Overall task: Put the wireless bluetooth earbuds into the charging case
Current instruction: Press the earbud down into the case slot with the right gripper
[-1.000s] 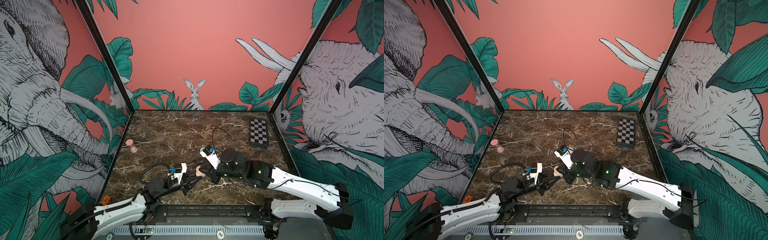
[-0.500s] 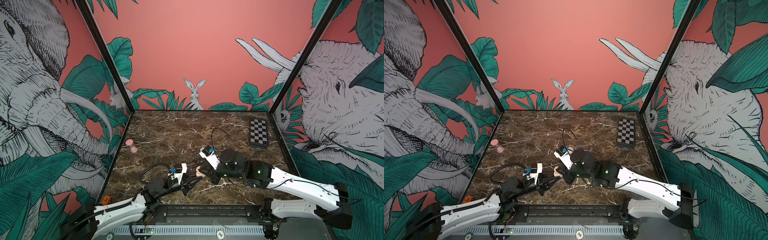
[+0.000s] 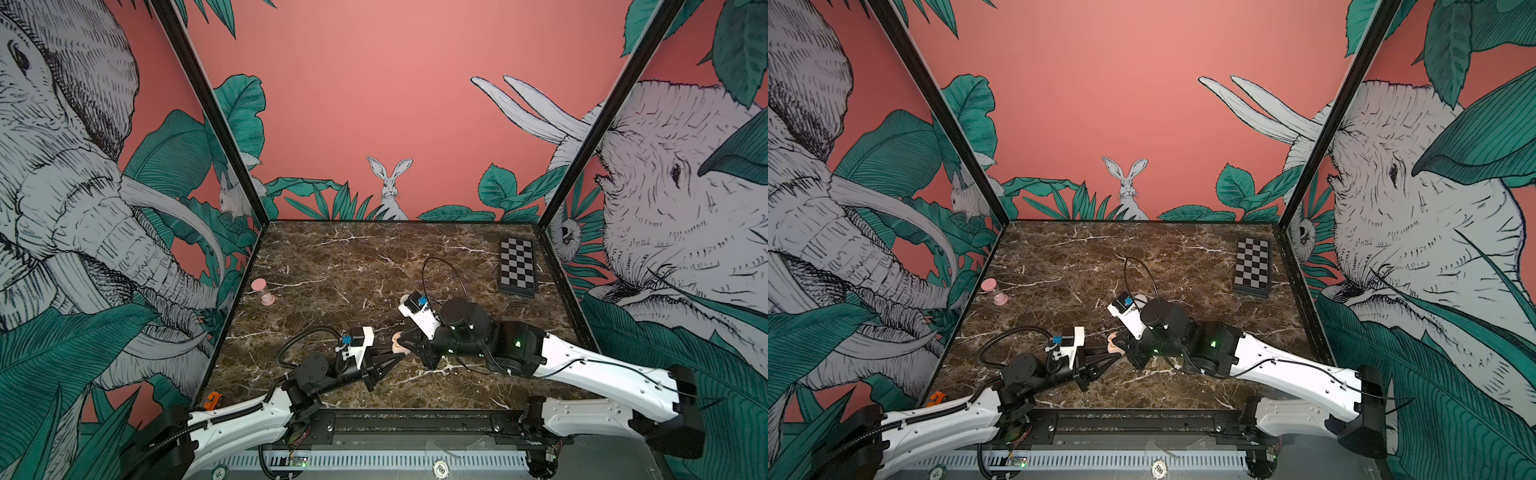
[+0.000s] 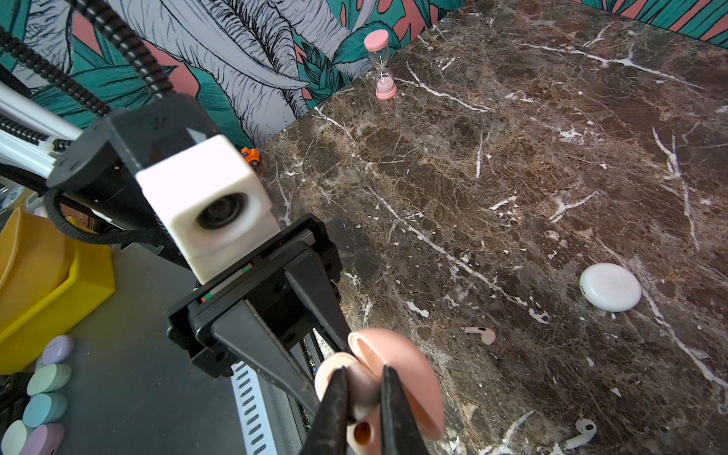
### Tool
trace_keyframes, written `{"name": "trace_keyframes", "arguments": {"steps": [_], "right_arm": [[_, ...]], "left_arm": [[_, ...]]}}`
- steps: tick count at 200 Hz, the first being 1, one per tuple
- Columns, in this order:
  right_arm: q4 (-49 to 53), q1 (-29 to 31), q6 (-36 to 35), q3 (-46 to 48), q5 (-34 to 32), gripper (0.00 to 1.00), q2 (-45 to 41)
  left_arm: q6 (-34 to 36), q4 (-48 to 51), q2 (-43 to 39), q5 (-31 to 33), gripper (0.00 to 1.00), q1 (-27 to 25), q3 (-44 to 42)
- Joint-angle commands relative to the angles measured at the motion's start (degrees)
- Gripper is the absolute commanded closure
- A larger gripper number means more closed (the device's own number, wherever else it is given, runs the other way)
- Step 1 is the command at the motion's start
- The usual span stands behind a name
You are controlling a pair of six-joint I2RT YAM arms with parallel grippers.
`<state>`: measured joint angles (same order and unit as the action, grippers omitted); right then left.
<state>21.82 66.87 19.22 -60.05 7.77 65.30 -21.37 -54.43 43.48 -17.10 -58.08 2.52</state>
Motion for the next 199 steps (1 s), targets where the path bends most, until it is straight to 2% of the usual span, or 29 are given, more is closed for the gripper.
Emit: {"name": "trace_keyframes", "arguments": {"steps": [1,103,199], "right_arm": [[-0.97,0.81,-0.22,-0.50,1.67,0.84,0.02],[-1.05,0.93,-0.45,-0.72,2.11,0.84,0.26],[-1.04,0.99,-0.60,-1.03,2.52,0.78,0.27]], "left_arm": [[0.62,-1.77,0.04,-0.12,1.00,-0.10,0.18],[0.71,-1.75,0.47,-0.21,1.00,-0.10,0.27],[0.71,-1.73,0.60,-0.21,1.00,-0.11,0.32]]}}
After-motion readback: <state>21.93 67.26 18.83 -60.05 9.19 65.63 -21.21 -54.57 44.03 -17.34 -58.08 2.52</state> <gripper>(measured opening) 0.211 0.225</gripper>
